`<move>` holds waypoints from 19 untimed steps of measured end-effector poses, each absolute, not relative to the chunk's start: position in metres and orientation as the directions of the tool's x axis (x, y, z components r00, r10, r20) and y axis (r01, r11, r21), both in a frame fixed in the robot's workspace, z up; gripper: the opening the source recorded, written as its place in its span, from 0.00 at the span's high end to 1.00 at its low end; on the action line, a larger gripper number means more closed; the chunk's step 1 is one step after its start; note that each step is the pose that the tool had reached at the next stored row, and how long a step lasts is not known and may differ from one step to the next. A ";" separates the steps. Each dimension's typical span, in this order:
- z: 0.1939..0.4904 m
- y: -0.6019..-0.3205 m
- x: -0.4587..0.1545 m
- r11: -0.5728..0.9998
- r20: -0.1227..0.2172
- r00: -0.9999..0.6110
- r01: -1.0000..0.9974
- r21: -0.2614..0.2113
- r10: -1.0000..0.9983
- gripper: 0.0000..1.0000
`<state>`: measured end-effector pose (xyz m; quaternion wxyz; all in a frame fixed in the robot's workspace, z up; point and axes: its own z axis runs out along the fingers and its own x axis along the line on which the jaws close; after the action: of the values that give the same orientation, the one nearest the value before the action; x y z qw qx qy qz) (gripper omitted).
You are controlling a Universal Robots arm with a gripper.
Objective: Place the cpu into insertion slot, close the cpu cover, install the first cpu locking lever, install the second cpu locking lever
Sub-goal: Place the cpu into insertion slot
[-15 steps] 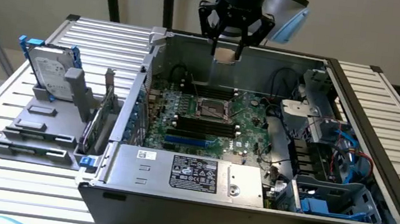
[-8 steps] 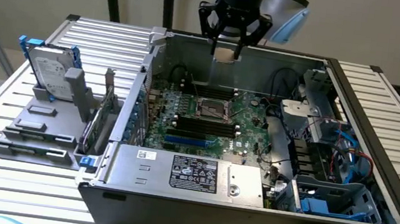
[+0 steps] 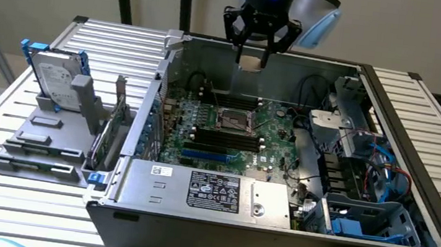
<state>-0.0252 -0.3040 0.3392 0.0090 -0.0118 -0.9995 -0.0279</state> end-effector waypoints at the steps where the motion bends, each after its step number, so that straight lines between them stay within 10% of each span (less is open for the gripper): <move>1: 0.338 -0.304 -0.021 0.998 0.019 -1.000 0.024 0.053 0.023 0.45; 19: 0.332 -0.304 -0.019 0.966 0.020 -0.967 0.254 0.049 0.253 0.45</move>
<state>-0.0192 -0.3041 0.3320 0.0068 -0.1277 -0.9915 -0.0254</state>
